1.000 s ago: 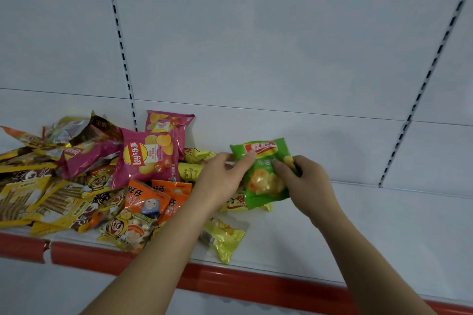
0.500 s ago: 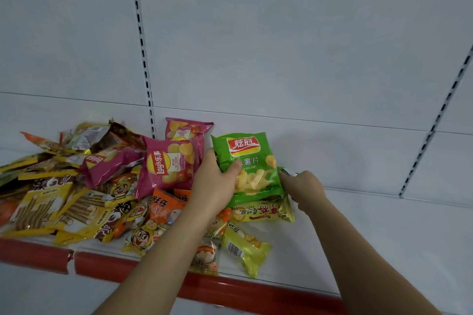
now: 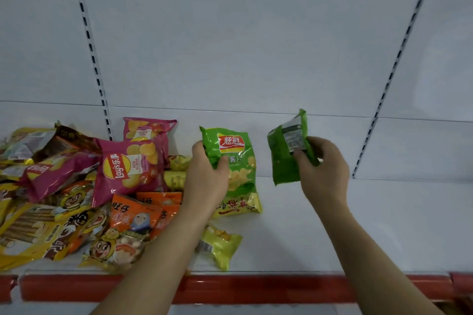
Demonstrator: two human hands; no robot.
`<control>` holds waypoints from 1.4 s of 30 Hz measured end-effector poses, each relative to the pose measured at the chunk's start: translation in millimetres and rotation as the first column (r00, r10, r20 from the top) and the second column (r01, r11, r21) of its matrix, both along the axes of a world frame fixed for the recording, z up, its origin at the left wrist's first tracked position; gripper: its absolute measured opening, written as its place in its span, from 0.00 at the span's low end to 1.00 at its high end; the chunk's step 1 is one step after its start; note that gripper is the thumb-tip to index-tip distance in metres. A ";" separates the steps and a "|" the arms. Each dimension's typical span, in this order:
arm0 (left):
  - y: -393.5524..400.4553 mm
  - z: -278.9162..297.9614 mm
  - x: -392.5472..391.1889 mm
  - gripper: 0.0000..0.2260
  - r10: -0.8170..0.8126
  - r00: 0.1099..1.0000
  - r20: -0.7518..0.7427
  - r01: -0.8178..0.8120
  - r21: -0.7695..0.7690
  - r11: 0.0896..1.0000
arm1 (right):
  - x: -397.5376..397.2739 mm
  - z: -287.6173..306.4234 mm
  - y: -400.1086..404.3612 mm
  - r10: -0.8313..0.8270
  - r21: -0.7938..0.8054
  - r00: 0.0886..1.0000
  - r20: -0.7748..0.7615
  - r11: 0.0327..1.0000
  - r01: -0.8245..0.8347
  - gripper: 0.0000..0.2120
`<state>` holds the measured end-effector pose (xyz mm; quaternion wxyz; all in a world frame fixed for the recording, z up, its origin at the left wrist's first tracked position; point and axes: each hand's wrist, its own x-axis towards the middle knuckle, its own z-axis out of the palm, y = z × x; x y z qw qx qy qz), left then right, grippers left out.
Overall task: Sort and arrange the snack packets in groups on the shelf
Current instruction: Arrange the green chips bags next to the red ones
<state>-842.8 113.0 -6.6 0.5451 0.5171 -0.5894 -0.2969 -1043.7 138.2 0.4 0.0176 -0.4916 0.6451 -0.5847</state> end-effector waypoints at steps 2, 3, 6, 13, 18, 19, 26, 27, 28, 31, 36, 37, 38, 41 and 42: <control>3.6 1.5 -25.8 0.12 -0.072 0.997 -0.012 0.072 0.004 0.997 | 0.1 -0.3 18.4 -0.006 -0.066 0.987 -0.159 0.998 -0.005 0.10; 7.2 2.5 -40.2 0.12 -0.115 0.993 -0.034 0.116 0.016 0.993 | -1.4 -3.9 25.7 -0.006 -0.109 0.970 -0.243 0.994 -0.021 0.09; 22.1 2.8 -81.9 0.10 -0.242 0.957 -0.158 0.256 0.071 0.964 | -18.4 -22.9 42.2 0.005 -0.179 0.893 -0.451 0.979 -0.096 0.10; 56.7 4.8 -179.0 0.28 -0.429 0.844 -0.321 0.486 0.124 0.865 | -92.7 -42.4 85.5 0.008 -0.238 0.835 -0.551 0.957 -0.166 0.11; 73.0 -2.5 -271.0 0.18 -0.411 0.859 -0.303 0.465 0.129 0.876 | -181.4 -46.9 127.0 0.051 -0.230 0.896 -0.441 0.959 -0.168 0.14; 77.2 -4.8 -293.8 0.17 -0.420 0.857 -0.297 0.471 0.126 0.873 | -205.8 -47.3 136.3 0.006 -0.235 0.912 -0.411 0.965 -0.112 0.14; 106.5 -18.5 -454.1 0.15 -0.495 0.812 -0.308 0.560 0.176 0.809 | -376.5 -41.3 195.7 -0.211 0.115 0.931 -0.297 0.960 0.254 0.25; 107.9 -21.6 -472.9 0.15 -0.492 0.809 -0.321 0.565 0.196 0.801 | -394.0 -41.6 201.3 -0.178 0.174 0.936 -0.302 0.955 0.238 0.25; 108.6 -24.4 -490.4 0.14 -0.484 0.810 -0.330 0.566 0.225 0.793 | -409.9 -42.4 205.8 -0.143 0.222 0.936 -0.321 0.950 0.221 0.25; 104.5 -30.9 -537.7 0.14 -0.474 0.817 -0.328 0.563 0.272 0.781 | -454.4 -44.5 208.7 -0.087 0.300 0.926 -0.368 0.931 0.207 0.25; 70.1 -41.4 -606.8 0.17 -0.474 0.834 -0.282 0.548 0.327 0.770 | -514.6 -48.4 183.0 -0.088 0.364 0.904 -0.418 0.896 0.256 0.26; 61.0 -42.6 -619.0 0.17 -0.471 0.836 -0.281 0.545 0.323 0.774 | -525.4 -49.1 175.5 -0.083 0.380 0.889 -0.450 0.883 0.275 0.27; 52.0 -44.1 -630.3 0.18 -0.468 0.839 -0.278 0.541 0.326 0.776 | -535.9 -50.2 168.5 -0.077 0.390 0.867 -0.492 0.871 0.299 0.28; 27.8 -52.7 -660.5 0.22 -0.451 0.854 -0.261 0.519 0.349 0.780 | -569.0 -55.4 147.9 -0.044 0.403 0.763 -0.644 0.829 0.388 0.28; 21.2 -56.1 -669.4 0.23 -0.441 0.857 -0.266 0.513 0.357 0.781 | -578.4 -56.9 141.4 -0.027 0.411 0.734 -0.679 0.814 0.409 0.29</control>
